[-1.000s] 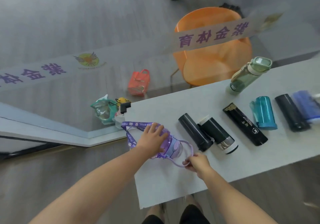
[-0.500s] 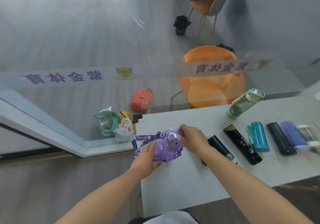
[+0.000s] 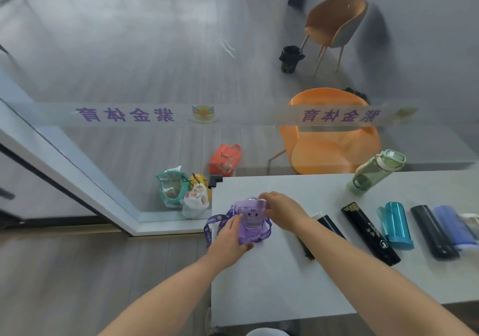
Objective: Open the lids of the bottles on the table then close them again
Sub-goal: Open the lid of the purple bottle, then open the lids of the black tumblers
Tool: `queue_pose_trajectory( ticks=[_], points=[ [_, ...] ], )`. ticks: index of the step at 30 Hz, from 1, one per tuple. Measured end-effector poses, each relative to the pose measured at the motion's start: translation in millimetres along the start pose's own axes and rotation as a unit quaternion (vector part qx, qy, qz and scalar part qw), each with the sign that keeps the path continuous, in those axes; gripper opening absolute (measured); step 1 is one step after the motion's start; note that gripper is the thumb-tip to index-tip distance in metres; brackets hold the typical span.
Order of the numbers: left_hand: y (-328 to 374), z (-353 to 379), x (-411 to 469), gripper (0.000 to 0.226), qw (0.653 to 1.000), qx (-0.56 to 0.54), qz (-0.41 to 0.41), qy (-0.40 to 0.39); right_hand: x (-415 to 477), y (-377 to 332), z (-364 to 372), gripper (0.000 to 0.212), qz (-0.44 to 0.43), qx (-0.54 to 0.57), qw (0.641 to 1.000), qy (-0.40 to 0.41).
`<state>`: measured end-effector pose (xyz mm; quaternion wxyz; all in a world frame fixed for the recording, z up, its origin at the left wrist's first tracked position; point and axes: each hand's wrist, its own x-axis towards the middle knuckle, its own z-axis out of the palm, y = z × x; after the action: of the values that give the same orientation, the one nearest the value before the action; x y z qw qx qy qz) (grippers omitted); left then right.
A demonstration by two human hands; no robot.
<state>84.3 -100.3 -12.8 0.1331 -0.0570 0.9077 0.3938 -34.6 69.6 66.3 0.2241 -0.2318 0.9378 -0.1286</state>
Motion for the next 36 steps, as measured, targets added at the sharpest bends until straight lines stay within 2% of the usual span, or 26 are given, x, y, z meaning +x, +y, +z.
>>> queue_pose_trajectory(
  ticks=[3, 7, 12, 18, 23, 26, 28, 31, 36],
  points=[
    [14.9, 1.0, 0.2, 0.082, 0.999, 0.006, -0.015, 0.029, -3.0, 14.0, 1.4, 0.043, -0.015, 0.009, 1.0, -0.005],
    [31.4, 13.8, -2.5, 0.079, 0.994, 0.014, -0.076, 0.071, -13.7, 51.9, 1.0, 0.05, -0.027, 0.01, 0.999, -0.015],
    [55.2, 60.4, -11.8, 0.065, 0.976, 0.005, -0.159, 0.147, -45.3, 119.9, 4.3, 0.04, -0.014, 0.037, 0.999, -0.006],
    [90.3, 132.0, -17.5, 0.042, 0.977, -0.011, -0.193, 0.093, -84.4, 189.4, 44.6, 0.04, 0.027, 0.046, 0.998, -0.045],
    [117.2, 183.1, 0.5, 0.044, 0.981, -0.035, -0.19, 0.035, -90.9, 206.5, 81.2, 0.05, 0.047, 0.078, 0.993, -0.078],
    [124.1, 207.7, 16.7, 0.048, 0.978, -0.064, -0.197, 0.016, -85.2, 210.2, 104.1, 0.064, 0.055, 0.09, 0.991, -0.08],
    [126.8, 217.9, 26.6, 0.045, 0.974, -0.101, -0.201, 0.013, -79.7, 212.0, 115.1, 0.074, 0.058, 0.093, 0.991, -0.079],
    [118.6, 226.8, 37.9, 0.034, 0.969, -0.135, -0.205, 0.034, -75.7, 211.2, 127.6, 0.078, 0.043, 0.116, 0.988, -0.087],
    [97.8, 221.5, 34.2, 0.042, 0.976, -0.09, -0.189, 0.061, -73.0, 207.4, 135.0, 0.074, 0.052, 0.192, 0.976, -0.085]
  ],
)
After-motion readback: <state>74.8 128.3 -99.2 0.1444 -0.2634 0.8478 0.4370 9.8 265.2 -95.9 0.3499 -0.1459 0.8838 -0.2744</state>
